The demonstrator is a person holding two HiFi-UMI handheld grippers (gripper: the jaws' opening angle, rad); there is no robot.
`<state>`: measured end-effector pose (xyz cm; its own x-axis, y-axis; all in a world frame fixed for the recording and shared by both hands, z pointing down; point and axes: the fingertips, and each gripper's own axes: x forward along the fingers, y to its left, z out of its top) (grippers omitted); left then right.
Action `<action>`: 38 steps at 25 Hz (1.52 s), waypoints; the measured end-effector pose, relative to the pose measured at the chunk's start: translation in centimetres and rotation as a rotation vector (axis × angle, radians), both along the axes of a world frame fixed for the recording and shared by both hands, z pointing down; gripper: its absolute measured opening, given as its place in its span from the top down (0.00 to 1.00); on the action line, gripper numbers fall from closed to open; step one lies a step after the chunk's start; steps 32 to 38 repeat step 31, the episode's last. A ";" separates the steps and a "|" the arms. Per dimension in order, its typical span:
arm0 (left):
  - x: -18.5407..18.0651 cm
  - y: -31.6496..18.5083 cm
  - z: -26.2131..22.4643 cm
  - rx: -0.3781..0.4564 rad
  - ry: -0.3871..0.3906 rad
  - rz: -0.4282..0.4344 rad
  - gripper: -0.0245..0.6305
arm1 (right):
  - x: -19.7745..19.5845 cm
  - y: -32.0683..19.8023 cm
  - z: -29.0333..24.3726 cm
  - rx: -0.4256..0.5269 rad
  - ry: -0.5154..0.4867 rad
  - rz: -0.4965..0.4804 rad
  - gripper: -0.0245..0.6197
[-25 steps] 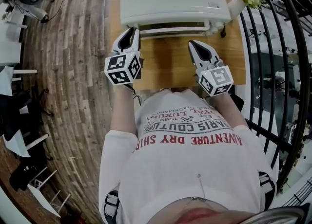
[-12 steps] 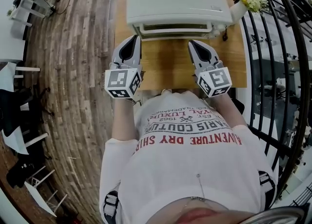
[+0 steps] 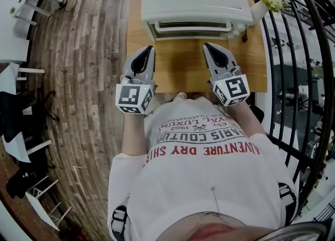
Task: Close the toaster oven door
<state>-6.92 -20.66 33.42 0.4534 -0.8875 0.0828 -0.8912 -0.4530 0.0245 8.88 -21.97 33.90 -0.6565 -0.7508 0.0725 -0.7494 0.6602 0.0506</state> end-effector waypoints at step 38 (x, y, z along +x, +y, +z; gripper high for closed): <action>0.3 2.4 -0.5 0.028 0.012 0.011 0.94 | 0.2 1.5 0.4 -0.042 0.031 0.016 0.98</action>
